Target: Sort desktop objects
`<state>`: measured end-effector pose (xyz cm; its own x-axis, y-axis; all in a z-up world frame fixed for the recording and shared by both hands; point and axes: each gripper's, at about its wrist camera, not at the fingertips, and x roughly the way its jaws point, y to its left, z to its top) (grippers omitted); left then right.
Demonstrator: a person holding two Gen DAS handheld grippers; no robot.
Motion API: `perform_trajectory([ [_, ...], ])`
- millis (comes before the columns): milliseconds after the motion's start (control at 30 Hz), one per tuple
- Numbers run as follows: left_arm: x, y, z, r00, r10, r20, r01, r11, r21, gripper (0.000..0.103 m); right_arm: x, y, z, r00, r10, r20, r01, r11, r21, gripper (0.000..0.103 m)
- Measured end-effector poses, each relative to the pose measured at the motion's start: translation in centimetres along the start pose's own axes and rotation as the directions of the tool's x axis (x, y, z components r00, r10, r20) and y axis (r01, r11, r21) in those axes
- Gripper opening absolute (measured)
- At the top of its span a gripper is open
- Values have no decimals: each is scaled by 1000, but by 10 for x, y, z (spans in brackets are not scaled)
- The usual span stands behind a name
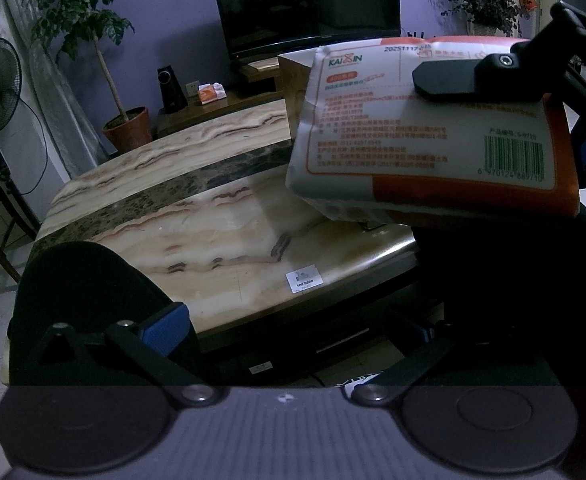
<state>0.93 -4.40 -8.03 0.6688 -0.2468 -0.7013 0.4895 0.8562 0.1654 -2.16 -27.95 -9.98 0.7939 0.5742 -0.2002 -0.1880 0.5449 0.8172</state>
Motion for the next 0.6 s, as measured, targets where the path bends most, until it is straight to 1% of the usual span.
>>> perform_trajectory([
  [600,-1,1,0,1000,-1,0,1,1000,1,102,0,1,0,1000,-1,-1,1,1000,-1,79],
])
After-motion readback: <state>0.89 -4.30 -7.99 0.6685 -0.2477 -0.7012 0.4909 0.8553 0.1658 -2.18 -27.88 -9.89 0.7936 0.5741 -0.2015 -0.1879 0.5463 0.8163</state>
